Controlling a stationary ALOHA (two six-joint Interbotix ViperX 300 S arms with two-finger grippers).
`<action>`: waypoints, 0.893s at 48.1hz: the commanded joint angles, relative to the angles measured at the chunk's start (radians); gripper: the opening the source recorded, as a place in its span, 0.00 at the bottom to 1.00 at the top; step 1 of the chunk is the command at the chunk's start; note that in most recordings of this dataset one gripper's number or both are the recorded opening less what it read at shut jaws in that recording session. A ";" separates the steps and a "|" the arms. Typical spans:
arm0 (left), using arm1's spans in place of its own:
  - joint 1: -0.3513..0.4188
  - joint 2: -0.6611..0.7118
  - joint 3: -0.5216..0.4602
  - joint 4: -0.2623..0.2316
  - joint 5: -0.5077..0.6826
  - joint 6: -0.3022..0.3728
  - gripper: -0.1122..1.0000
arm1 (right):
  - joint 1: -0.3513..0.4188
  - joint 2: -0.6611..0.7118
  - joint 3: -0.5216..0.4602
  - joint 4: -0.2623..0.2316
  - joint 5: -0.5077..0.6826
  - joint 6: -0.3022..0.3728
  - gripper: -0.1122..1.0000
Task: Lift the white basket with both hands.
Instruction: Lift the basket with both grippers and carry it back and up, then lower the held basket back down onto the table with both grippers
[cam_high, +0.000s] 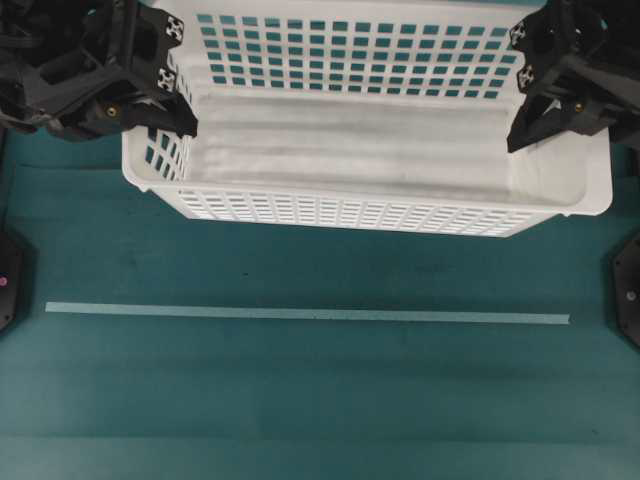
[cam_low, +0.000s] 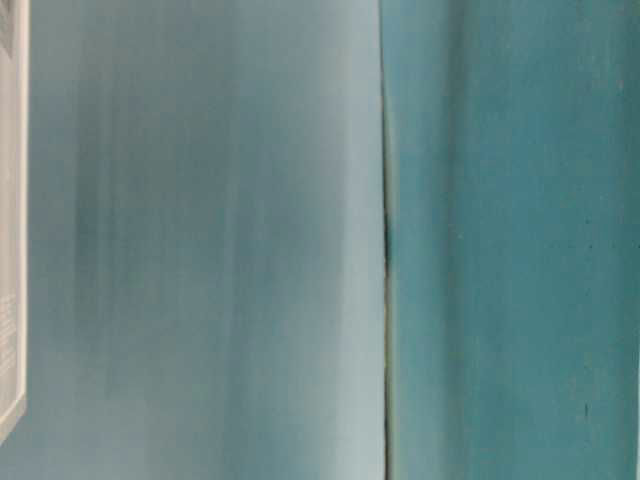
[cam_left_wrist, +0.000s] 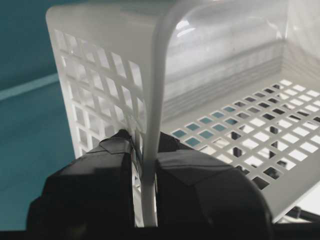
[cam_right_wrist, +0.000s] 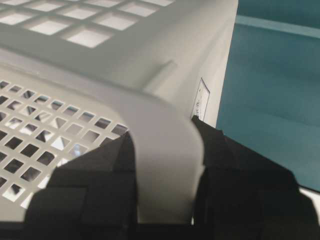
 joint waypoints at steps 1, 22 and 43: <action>-0.015 0.037 -0.063 -0.005 -0.046 0.037 0.12 | 0.011 0.046 -0.025 0.048 -0.038 -0.043 0.27; -0.018 0.041 -0.055 -0.006 -0.044 0.037 0.12 | 0.005 0.049 -0.021 0.048 -0.037 -0.063 0.27; -0.020 0.043 0.138 -0.005 -0.066 0.031 0.12 | 0.008 0.117 0.133 0.049 -0.127 -0.143 0.27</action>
